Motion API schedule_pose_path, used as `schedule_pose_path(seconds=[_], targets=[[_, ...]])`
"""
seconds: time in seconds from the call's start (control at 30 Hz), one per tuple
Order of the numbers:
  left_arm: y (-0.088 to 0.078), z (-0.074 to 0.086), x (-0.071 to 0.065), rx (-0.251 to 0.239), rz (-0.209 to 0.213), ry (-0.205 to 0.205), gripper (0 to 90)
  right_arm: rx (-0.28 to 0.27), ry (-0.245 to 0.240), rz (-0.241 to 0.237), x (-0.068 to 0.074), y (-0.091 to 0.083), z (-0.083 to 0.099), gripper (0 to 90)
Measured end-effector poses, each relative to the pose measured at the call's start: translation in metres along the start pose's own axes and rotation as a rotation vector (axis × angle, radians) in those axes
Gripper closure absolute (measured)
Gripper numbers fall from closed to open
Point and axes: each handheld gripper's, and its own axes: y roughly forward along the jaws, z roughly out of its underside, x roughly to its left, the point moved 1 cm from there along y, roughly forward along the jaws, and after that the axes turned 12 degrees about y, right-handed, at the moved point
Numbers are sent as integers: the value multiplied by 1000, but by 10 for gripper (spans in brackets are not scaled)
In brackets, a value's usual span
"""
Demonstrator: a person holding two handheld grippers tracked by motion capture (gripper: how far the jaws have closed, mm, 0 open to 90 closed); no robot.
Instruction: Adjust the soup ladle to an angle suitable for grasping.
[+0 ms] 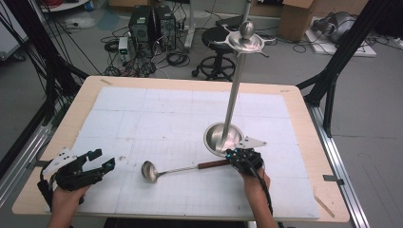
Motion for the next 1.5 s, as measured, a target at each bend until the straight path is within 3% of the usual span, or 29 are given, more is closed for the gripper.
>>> schedule_pose_path(seconds=[0.13,0.23,0.33,0.5,0.77,0.97,1.33,1.4,1.5], targets=[[1,-1,-1,-1,8,5,285,-44,67,39,-23,-24,8,894],[2,-2,-2,-4,19,11,285,-25,75,76,-36,-39,21,895],[3,-3,-2,-6,23,6,285,2,95,76,-37,-39,28,895],[1,-3,-1,-16,21,-2,285,49,42,58,-22,-26,26,895],[0,-4,0,-23,16,-7,285,97,30,68,-11,-8,24,895],[-1,-4,2,-26,13,-16,285,86,45,49,-8,-3,21,895],[-11,-3,13,-45,-7,-58,290,83,0,5,23,21,10,895],[-13,-3,16,-52,-15,-73,290,81,21,-29,27,26,7,895],[-15,-3,18,-54,-23,-79,290,78,-16,-20,36,34,2,894]])
